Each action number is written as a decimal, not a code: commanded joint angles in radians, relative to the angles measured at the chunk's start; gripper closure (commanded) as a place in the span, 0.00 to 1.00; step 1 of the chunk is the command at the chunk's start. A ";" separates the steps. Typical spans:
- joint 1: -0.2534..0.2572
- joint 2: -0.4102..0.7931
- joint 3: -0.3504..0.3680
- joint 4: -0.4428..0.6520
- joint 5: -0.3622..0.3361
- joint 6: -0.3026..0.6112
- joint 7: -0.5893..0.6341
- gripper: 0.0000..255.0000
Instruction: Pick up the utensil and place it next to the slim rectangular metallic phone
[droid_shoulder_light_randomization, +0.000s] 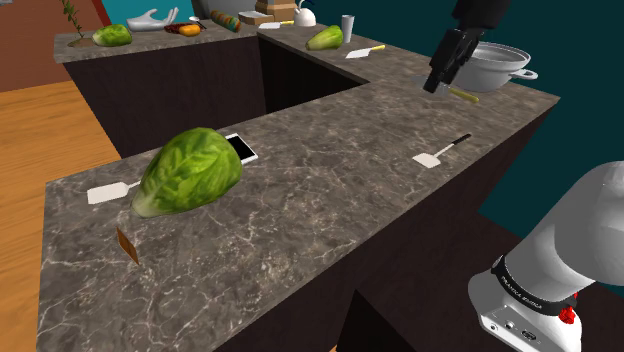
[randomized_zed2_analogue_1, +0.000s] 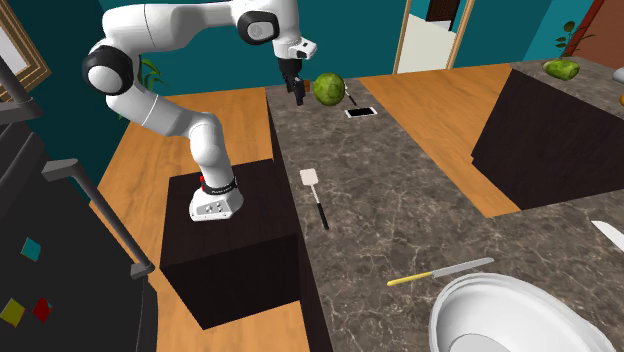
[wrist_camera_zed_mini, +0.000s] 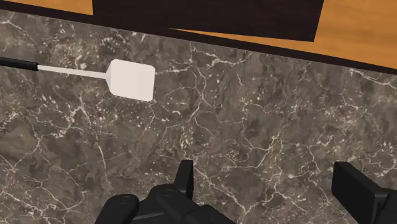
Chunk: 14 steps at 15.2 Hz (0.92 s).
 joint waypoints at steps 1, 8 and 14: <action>0.000 0.000 0.000 0.000 0.000 0.000 0.000 0.00; 0.048 -0.083 -0.165 -0.172 -0.162 0.038 -0.413 0.00; 0.071 -0.070 -0.337 -0.252 -0.341 0.112 -0.774 0.00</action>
